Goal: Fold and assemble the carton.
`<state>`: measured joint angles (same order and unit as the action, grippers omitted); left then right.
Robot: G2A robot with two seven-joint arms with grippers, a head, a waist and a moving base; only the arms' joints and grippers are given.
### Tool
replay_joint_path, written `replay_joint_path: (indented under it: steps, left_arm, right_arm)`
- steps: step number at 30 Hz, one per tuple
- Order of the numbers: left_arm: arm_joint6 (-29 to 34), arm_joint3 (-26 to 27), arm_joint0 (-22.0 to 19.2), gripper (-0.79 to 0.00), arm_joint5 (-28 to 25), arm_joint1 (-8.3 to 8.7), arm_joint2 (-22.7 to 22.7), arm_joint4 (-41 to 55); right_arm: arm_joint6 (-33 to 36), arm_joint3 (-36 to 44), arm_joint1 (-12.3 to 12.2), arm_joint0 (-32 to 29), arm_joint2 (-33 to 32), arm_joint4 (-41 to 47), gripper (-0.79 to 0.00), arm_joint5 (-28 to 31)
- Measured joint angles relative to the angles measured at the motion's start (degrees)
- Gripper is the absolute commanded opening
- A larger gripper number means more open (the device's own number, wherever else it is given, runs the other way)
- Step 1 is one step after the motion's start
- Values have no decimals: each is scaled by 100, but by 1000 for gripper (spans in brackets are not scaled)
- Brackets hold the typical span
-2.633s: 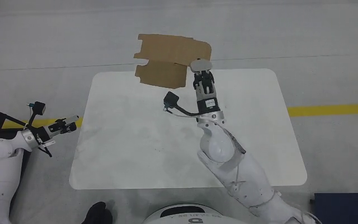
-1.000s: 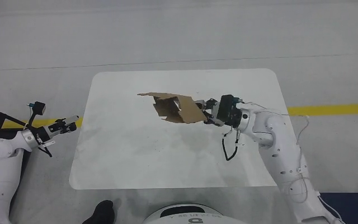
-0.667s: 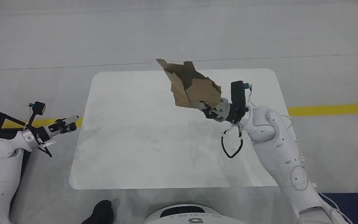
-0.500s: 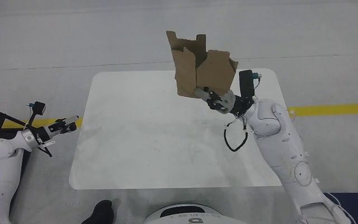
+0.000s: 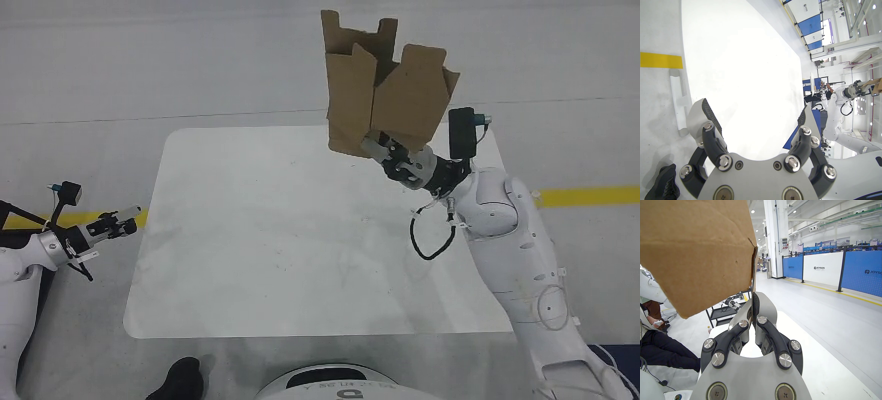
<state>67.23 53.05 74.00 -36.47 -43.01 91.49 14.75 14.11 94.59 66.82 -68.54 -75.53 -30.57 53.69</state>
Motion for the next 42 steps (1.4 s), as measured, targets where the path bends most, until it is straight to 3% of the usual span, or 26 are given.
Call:
replay_joint_path:
  steps: [3,6,9,12,18,26,30,34,37,42]
  left_arm:
    - [0,0,0,0,0,0,0,0]
    - [0,0,0,0,0,0,0,0]
    - [0,0,0,0,0,0,0,0]
    - [0,0,0,0,0,0,0,0]
    - [0,0,0,0,0,0,0,0]
    - [-46,42,21,0,25,-1,7,1]
    - [316,515,156,0,244,16,-13,356]
    - [1014,1564,315,0,945,83,-188,1067]
    - [1433,2195,353,0,1367,146,-277,1525]
    - [1951,2782,236,0,1888,216,-419,2109]
  right_arm:
    - [106,75,-12,-1,-51,-180,-785,-172]
    - [325,397,-44,-44,-204,-1348,-785,-914]
    - [159,889,-91,-256,-354,-3109,-785,-1488]
    - [-114,1225,-141,-526,-486,-4301,-785,-1683]
    - [-342,1693,-214,-926,-703,-5650,-785,-2019]
    - [-457,1818,-230,-1058,-837,-5654,-785,-2059]
    - [-354,1752,-239,-1072,-756,-5699,-785,-1941]
    - [750,1277,-252,-727,-309,-5550,-785,-952]
    - [1534,1018,-211,-360,105,-5163,-785,-602]
    - [2189,876,-159,25,613,-4767,-785,-444]
